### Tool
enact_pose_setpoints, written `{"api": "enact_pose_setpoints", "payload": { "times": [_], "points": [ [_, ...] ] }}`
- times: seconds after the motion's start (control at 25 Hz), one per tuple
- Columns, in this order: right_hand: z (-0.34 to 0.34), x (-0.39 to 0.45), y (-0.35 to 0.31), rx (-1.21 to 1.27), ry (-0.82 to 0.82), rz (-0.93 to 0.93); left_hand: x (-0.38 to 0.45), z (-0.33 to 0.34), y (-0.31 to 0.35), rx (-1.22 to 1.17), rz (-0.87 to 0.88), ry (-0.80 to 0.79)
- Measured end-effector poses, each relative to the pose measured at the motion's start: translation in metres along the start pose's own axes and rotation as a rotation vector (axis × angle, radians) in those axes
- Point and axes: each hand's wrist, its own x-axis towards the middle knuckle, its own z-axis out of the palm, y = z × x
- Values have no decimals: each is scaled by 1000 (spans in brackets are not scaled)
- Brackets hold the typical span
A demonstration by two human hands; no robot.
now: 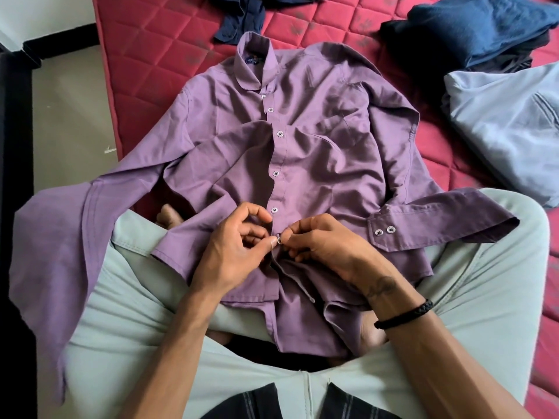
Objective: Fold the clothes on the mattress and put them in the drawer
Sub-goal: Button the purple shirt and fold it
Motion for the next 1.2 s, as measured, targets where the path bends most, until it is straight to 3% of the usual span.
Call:
{"api": "enact_pose_setpoints", "payload": {
  "times": [0.08, 0.16, 0.36, 0.44, 0.56, 0.6, 0.64, 0.68, 0.76, 0.8, 0.84, 1.0, 1.2],
  "points": [
    [-3, -1, 2, -436, 61, -93, 0, 0, -3, 96, 1, -124],
    [-1, -1, 4, -710, 68, -156, 0, 3, -5, 227, 13, -205],
    [2, 5, 7, -852, 39, -175, 4, 5, -3, 430, 15, -239],
    [-3, 13, 1, -873, -48, -172, 17, -3, 5, 490, -38, -394],
    [-24, 31, -28, -941, -252, -171, 60, -35, 28, 460, -180, -751],
    [-34, 40, -43, -974, -275, -209, 81, -48, 35, 448, -167, -757],
    [-46, 51, -61, -1010, -225, -290, 105, -62, 41, 455, -84, -644],
    [-58, 64, -82, -1023, -115, -398, 132, -76, 46, 456, 38, -426],
    [-86, 98, -128, -983, 133, -555, 192, -106, 42, 383, 207, 114],
    [-100, 118, -153, -961, 235, -591, 222, -121, 40, 365, 205, 308],
    [-112, 137, -176, -949, 321, -604, 249, -134, 34, 406, 140, 405],
    [-167, 228, -237, -1122, 599, -512, 323, -153, 6, 537, -218, 202],
    [-213, 296, -244, -1300, 567, -365, 364, -154, -8, 352, -228, 75]
  ]
}}
